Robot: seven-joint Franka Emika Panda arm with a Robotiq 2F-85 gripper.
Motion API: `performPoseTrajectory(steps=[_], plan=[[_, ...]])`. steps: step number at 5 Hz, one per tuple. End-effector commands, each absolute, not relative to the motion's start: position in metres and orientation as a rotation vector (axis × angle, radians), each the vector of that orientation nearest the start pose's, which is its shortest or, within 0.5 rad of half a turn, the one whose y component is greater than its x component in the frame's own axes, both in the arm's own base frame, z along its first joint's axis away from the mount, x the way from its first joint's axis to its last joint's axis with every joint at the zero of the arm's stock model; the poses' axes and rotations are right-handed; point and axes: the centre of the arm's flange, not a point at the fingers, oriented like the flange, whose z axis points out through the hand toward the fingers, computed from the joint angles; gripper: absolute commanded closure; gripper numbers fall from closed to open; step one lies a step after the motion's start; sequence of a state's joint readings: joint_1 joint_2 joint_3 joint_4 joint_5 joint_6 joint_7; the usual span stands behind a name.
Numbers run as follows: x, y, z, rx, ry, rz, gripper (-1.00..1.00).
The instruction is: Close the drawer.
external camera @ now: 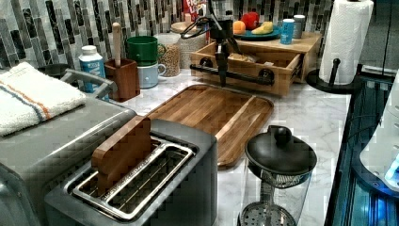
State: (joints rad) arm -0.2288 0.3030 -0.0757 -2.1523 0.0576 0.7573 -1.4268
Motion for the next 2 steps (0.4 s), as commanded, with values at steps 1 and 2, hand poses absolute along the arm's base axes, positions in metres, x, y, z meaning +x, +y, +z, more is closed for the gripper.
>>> performPoseTrajectory(steps=[1,2], plan=[[0.514,-0.382,0.324,-3.200,-0.203,-0.089,1.00],[0.522,-0.424,0.312,-3.189,-0.259,-0.119,1.00]])
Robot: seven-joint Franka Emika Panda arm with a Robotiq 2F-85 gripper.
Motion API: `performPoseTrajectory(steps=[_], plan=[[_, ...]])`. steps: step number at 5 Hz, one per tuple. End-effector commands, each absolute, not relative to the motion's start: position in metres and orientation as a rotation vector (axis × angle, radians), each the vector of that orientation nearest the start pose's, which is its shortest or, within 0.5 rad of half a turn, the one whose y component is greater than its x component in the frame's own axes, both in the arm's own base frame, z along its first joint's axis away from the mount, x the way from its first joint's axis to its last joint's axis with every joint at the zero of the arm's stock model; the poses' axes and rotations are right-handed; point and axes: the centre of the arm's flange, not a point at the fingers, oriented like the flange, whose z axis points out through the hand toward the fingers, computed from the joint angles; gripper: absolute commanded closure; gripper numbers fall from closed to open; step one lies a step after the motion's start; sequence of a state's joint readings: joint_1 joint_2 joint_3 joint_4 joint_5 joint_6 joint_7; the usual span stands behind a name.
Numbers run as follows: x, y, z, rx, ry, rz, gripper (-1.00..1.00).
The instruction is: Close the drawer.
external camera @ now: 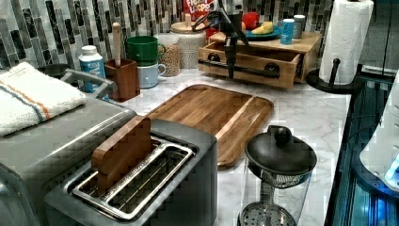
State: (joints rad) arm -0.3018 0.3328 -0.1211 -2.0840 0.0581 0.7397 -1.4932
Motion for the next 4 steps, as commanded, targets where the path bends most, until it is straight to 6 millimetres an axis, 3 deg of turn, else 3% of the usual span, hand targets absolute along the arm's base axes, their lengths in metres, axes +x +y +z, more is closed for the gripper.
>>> performPoseTrajectory(steps=[1,2,3,4], plan=[[0.516,-0.459,0.324,-3.249,-0.256,-0.162,1.00],[0.512,-0.476,0.341,-3.307,-0.245,-0.101,1.00],[0.495,-0.466,0.351,-3.310,-0.134,-0.072,1.00],[0.495,-0.466,0.351,-3.310,-0.132,-0.072,1.00]])
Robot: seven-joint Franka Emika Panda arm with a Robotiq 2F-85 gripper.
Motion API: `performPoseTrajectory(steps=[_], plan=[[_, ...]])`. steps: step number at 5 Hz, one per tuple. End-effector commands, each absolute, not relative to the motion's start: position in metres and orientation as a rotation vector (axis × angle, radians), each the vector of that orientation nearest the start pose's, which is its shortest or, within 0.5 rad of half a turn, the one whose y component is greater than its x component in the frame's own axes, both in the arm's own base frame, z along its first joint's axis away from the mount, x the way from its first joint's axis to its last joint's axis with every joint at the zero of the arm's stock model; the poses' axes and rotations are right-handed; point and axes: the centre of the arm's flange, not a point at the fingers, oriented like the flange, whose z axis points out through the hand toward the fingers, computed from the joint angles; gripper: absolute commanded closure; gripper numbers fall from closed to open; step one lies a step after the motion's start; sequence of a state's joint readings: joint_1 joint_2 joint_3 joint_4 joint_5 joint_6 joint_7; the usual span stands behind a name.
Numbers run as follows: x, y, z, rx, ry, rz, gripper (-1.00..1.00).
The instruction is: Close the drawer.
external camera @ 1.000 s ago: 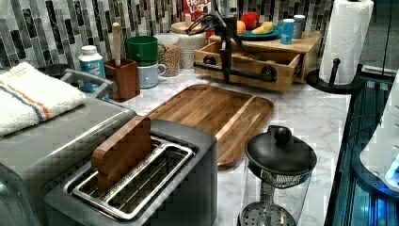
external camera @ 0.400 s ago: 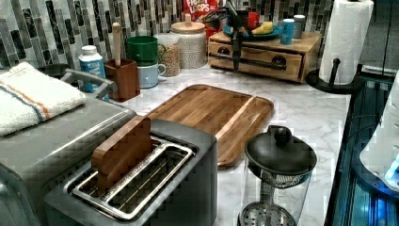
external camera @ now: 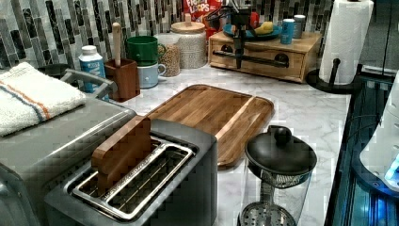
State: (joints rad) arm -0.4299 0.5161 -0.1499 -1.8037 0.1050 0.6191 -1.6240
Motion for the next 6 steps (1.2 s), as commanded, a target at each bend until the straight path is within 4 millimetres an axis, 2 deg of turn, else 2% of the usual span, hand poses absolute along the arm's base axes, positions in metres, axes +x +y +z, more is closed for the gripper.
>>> performPoseTrajectory(steps=[1,6], plan=[[0.4953,-0.4661,0.3514,-3.310,-0.134,-0.072,1.00],[0.4952,-0.4662,0.3514,-3.310,-0.134,-0.072,1.00]])
